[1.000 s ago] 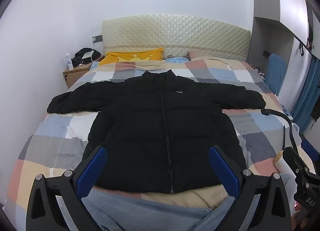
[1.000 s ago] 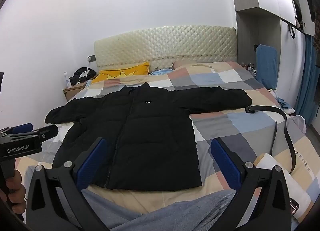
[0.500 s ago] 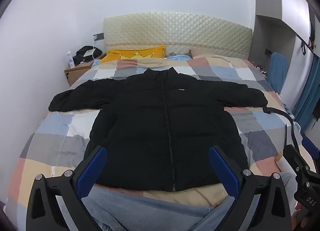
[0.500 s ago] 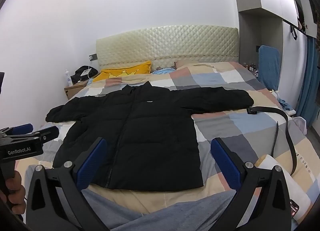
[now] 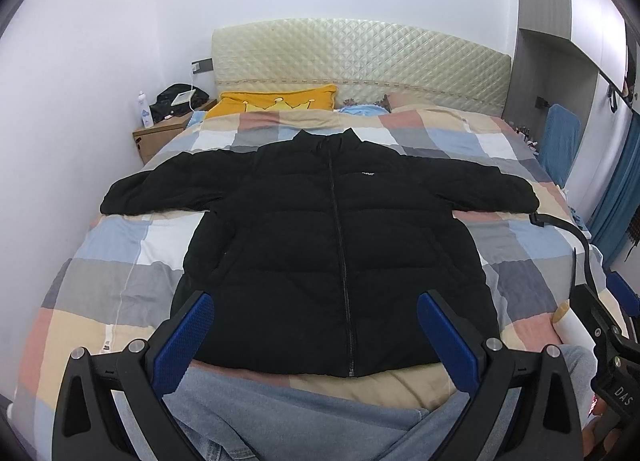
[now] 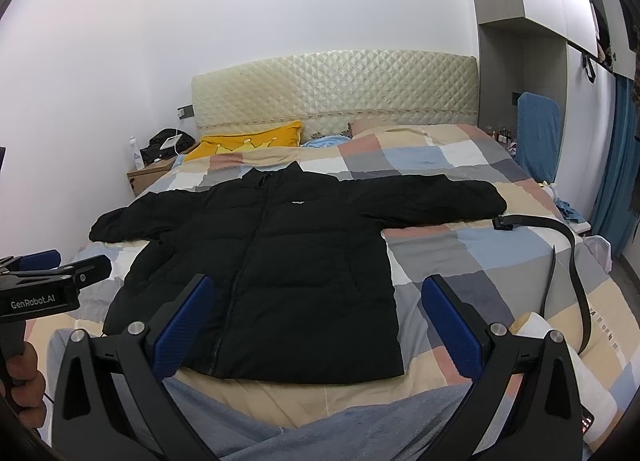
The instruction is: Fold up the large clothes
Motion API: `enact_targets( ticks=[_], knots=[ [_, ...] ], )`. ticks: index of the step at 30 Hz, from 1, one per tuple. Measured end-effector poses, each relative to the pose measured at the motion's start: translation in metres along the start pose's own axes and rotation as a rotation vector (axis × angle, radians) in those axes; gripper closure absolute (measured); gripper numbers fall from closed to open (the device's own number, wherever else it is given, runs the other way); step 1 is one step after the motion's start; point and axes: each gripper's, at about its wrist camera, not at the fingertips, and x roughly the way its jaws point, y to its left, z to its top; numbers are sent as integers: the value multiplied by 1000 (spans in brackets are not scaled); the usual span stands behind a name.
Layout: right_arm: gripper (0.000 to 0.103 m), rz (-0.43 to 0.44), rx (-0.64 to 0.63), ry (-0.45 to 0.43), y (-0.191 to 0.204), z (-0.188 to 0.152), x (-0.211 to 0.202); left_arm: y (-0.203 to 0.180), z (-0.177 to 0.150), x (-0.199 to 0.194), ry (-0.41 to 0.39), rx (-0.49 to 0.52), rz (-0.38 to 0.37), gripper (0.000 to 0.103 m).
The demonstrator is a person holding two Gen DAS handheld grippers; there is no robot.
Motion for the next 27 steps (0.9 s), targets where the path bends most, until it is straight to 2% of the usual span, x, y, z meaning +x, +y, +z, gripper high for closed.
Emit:
enact_targets(
  ticks=[15,27],
  knots=[
    [0,14,-2,-4,3,-2,1,11,8,-7,3,8,13,0],
    [0,-1,-5,33,6,-1,11,17,8,-2,9,5,-4,0]
  ],
)
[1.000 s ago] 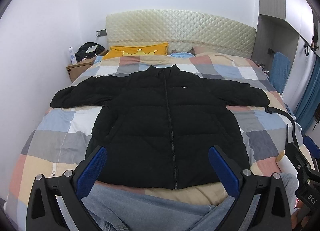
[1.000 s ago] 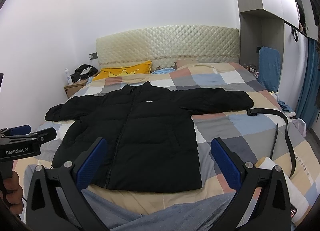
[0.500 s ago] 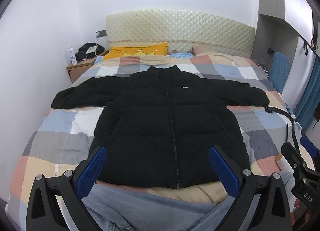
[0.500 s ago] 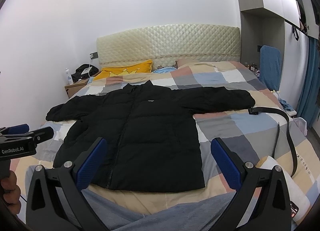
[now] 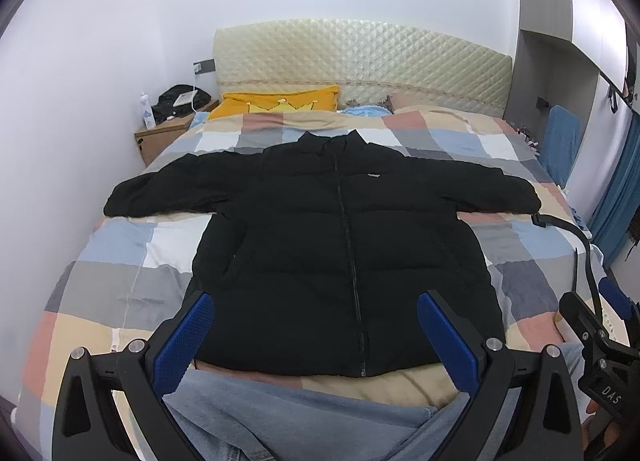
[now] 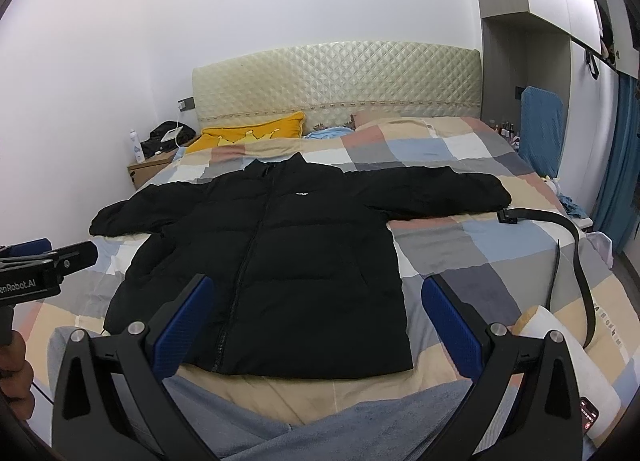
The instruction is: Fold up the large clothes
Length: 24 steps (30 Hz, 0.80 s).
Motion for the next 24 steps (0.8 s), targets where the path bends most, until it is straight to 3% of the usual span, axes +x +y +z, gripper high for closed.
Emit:
enact_targets(
  ticks=[24],
  knots=[
    [0,5,-9,11,3,6,6,0,0,10,24,-3,-6,0]
  ],
)
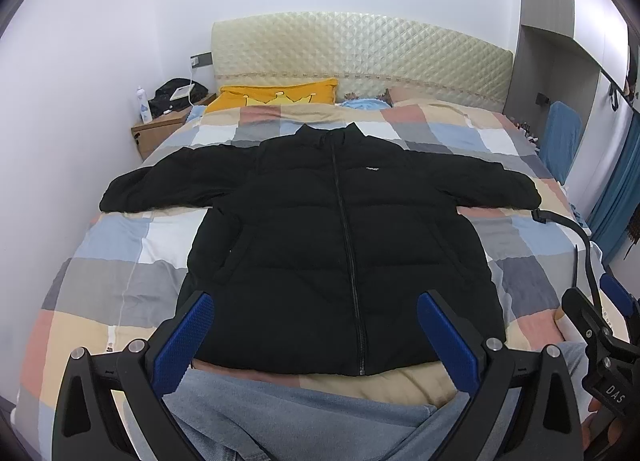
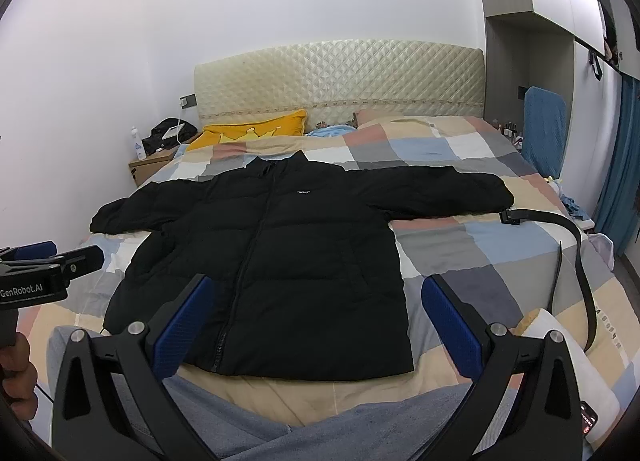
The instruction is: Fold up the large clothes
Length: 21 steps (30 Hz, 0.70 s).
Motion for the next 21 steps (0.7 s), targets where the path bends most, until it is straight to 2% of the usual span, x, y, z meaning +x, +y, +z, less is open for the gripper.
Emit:
enact_targets(
  ticks=[9,13,21],
  knots=[
    [0,8,-1,4,3,0,3,1,1,4,6,-6,0,0],
    [0,14,-4,-24,1,2,7,4,0,4,-34,-31,-57,0],
    [0,-7,-11,-57,-7,17,38,1,7,34,-75,-34,-43,0]
  ],
)
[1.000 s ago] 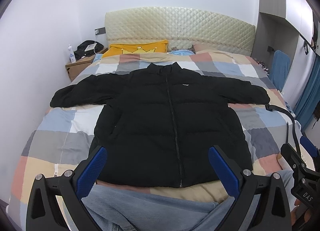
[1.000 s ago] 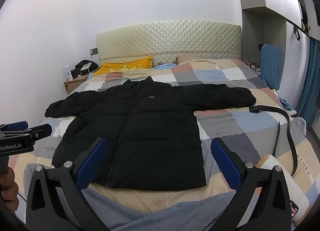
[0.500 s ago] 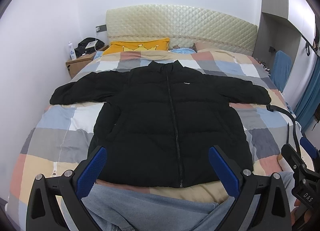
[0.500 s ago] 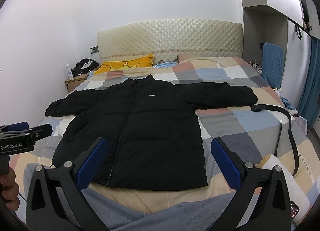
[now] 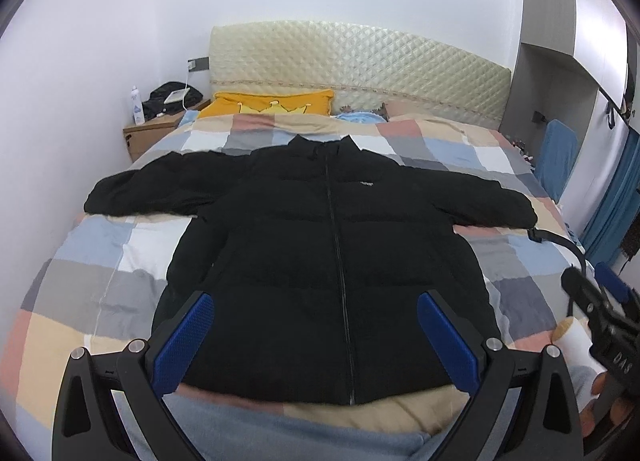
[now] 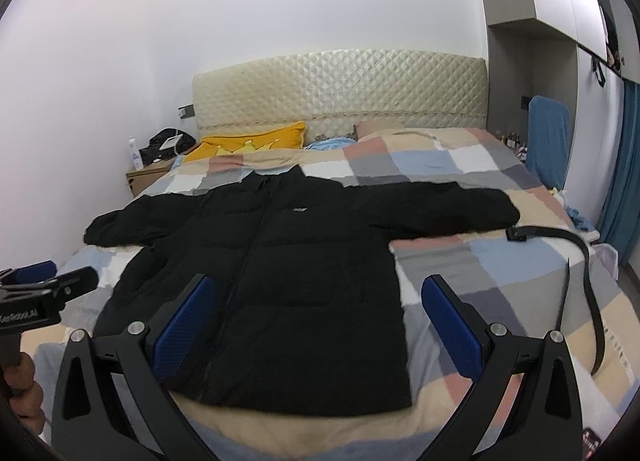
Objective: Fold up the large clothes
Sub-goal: 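Reach the right gripper to the jacket sleeve cuff and grasp it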
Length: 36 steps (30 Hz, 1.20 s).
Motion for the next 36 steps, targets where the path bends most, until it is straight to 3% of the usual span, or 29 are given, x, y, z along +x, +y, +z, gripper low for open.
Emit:
enact_targets(
  ticks=[5,10,13,18,25,29,31,36],
  knots=[
    [0,-20,17,-53,-20,6,16,-6,9,17,-96,4,-23,0],
    [0,-28,54,-48,-44,10,43,-7,18,39,-162,21,-55,0],
    [0,-74,18,-48,-52,14,54,-4,23,61,-131,21,-45,0],
    [0,-76,11,-63,-70,34,78,2,34,77,-124,8,-63,0],
    [0,-100,26,-96,-95,70,118,-8,45,96,-150,135,-47,0],
    [0,-103,89,-64,-119,78,154,-13,47,109,-150,199,-19,0],
    [0,-61,156,-45,-135,79,173,-8,48,115,-142,184,-20,0],
    [0,-57,266,21,-175,75,220,19,55,128,-132,50,-34,0]
  ],
)
